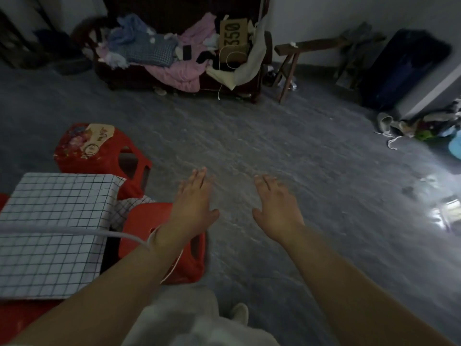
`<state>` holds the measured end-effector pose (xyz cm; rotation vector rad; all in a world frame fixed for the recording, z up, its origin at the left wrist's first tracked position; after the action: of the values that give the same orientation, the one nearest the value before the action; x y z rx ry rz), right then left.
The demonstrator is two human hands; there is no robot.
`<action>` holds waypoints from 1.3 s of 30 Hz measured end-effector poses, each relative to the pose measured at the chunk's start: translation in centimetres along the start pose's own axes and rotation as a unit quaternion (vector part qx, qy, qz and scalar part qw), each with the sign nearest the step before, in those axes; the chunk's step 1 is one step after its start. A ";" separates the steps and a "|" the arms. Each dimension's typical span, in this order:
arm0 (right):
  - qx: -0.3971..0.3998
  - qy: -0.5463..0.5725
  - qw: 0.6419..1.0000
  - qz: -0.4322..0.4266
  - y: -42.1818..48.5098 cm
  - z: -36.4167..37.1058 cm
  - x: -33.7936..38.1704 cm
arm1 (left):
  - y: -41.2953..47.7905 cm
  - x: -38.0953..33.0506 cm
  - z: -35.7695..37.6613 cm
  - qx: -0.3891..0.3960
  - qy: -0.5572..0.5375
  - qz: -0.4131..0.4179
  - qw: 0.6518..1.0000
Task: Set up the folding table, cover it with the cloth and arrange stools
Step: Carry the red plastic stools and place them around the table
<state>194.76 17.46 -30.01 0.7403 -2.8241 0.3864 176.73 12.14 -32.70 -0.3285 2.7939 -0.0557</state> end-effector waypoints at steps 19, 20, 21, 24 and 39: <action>0.050 -0.071 0.986 -0.139 29.5 -4.0 3.1 | 23.2 10.5 -0.3 -0.043 -0.065 -0.165 0.983; 0.051 -0.073 0.985 -0.146 31.5 -4.4 3.8 | 24.6 11.3 -0.9 -0.050 -0.066 -0.171 0.982; 0.050 -0.075 0.984 -0.154 33.4 -4.9 4.4 | 26.0 12.2 -1.7 -0.057 -0.066 -0.178 0.980; 0.050 -0.088 0.978 -0.181 38.2 -6.1 6.3 | 28.9 14.9 -3.8 -0.075 -0.061 -0.206 0.974; 0.111 -0.104 0.921 -0.358 63.1 -3.8 18.8 | 38.6 30.2 -7.7 -0.116 -0.056 -0.452 0.882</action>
<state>147.40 63.17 -34.31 1.8629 -2.4517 0.5139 137.99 42.72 -37.89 -1.5993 2.2806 0.0823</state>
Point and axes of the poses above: each hand's wrist, its own y-axis towards the middle knuckle, its own z-axis out of the palm, x = y × z, the point moved 10 cm from there along y, towards the middle knuckle, and after that the axes turned 1 degree about -z, right-handed, at the moved point
